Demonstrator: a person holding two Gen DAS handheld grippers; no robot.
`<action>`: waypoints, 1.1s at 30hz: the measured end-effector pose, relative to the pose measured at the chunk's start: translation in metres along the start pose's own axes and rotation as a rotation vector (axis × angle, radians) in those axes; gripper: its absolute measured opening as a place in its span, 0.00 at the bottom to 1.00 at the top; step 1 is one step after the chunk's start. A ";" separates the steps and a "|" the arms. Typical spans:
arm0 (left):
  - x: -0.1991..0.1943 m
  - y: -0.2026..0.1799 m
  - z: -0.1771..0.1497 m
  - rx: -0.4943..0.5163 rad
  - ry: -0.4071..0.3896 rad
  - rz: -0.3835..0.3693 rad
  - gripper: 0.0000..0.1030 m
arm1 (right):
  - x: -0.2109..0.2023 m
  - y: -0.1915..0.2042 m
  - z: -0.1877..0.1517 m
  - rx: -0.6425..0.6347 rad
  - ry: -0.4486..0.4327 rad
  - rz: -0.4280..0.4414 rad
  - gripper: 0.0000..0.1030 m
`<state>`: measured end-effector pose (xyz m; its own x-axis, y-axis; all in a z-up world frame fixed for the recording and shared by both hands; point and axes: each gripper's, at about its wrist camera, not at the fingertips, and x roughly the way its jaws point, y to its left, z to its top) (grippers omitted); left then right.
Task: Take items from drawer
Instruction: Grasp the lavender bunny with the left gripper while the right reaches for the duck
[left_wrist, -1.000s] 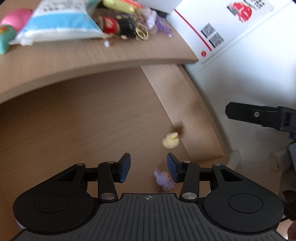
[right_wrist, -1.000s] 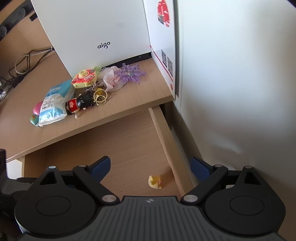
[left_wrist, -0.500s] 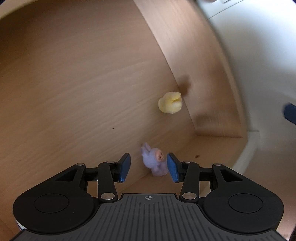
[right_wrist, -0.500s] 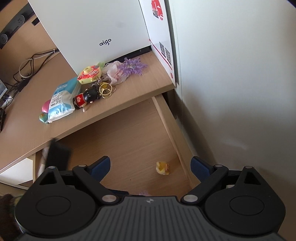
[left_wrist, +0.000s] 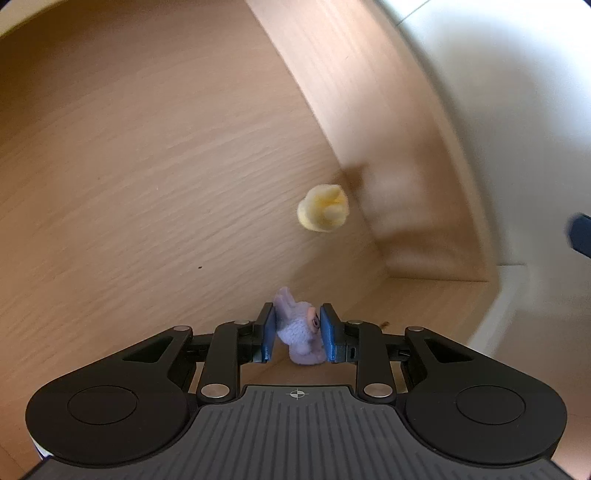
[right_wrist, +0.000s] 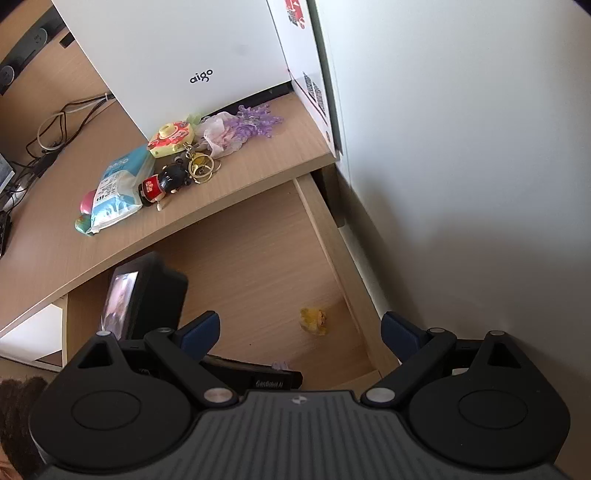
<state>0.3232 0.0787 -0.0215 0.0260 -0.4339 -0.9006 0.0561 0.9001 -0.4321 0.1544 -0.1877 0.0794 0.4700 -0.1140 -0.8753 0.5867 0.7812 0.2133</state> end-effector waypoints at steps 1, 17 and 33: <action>-0.005 0.003 -0.002 -0.007 -0.011 -0.015 0.28 | 0.001 0.000 0.002 -0.005 0.000 0.004 0.91; -0.136 0.108 -0.076 -0.342 -0.361 -0.082 0.28 | 0.081 0.018 0.031 -0.010 0.169 0.077 0.54; -0.142 0.130 -0.096 -0.378 -0.369 -0.086 0.28 | 0.158 0.091 -0.017 -0.510 0.278 -0.303 0.43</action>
<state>0.2307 0.2611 0.0457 0.3898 -0.4306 -0.8140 -0.2884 0.7824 -0.5519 0.2705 -0.1243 -0.0475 0.1052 -0.2656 -0.9583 0.2475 0.9404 -0.2334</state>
